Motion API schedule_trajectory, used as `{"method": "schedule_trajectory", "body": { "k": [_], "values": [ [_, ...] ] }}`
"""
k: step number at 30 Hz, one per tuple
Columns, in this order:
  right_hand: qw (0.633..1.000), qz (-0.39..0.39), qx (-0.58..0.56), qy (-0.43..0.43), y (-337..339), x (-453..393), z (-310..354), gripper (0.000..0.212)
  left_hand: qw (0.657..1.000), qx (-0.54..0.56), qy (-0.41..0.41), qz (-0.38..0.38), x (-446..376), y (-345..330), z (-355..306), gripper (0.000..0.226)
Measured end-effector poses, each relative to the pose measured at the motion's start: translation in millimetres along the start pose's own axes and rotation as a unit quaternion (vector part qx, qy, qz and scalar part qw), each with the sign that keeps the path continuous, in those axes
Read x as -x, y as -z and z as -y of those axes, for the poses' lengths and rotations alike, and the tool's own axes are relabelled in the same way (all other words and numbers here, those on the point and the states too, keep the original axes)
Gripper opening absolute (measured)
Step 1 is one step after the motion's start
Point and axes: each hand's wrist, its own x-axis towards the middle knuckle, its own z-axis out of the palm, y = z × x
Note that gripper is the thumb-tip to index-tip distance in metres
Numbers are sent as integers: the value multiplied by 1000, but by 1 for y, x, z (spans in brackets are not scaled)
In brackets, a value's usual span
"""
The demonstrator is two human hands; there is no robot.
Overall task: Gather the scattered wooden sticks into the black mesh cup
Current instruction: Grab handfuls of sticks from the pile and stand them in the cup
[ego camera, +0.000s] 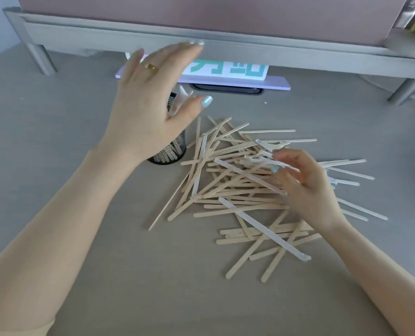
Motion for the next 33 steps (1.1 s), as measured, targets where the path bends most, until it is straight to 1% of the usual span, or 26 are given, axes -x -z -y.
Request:
{"method": "schedule_trajectory", "body": {
  "k": [1,2,3,5,7,9,11,13,14,15,16,17,18,19,20,21,23,25,26,28,30,32,33],
  "values": [
    [1000,-6,26,14,3,1,-3,29,999,-41,-17,-1,-2,-6,-1,43],
    [998,-11,55,30,6,2,-5,30,997,-72,-17,-7,-4,-11,0,38],
    [996,-16,82,44,10,2,-7,30,996,-93,3,-9,-6,-14,3,36],
    [990,-25,121,63,17,2,-11,27,989,-122,85,6,-7,-17,13,37],
    [986,-18,153,66,23,0,-15,23,974,-148,168,32,-5,-17,27,37],
    [976,13,209,59,27,-2,-20,24,960,-168,216,51,-3,-13,37,37],
    [953,72,292,32,30,-2,-23,40,955,-178,232,46,-3,-10,42,41],
    [929,135,345,6,32,0,-23,61,962,-158,223,-1,-1,-6,33,47],
    [922,156,353,5,32,0,-22,68,971,-138,190,-37,3,-5,23,47],
    [919,170,356,10,32,-1,-21,74,982,-111,138,-61,8,-5,11,44],
    [915,182,359,15,31,-2,-19,78,992,-80,78,-54,17,-7,-1,39],
    [911,194,363,17,31,-4,-17,81,998,-51,20,-15,27,-10,-12,35],
    [907,208,366,17,31,-8,-14,84,998,-36,-29,41,38,-14,-20,32],
    [902,223,370,14,31,-12,-10,87,993,-30,-60,96,48,-17,-26,32],
    [897,238,372,9,32,-16,-6,91,988,-26,-62,142,56,-21,-29,34],
    [894,249,373,2,33,-21,-1,94,983,-19,-31,182,60,-23,-32,40],
    [889,269,371,-16,33,-33,7,99,968,-24,68,238,62,-28,-34,58],
    [878,303,369,-34,32,-43,11,102,933,-35,146,328,58,-32,-29,80],
    [873,320,366,-38,30,-48,12,103,914,-27,167,369,56,-35,-26,89],
    [868,339,361,-37,28,-53,11,102,890,7,181,418,52,-43,-23,103],
    [873,331,356,-30,30,-55,8,96,870,6,186,456,48,-51,-23,113],
    [885,310,347,-29,33,-54,6,89,855,-23,186,483,42,-56,-26,115],
    [890,299,342,-29,35,-53,5,85,857,-30,184,481,38,-57,-28,113]
  ]
}}
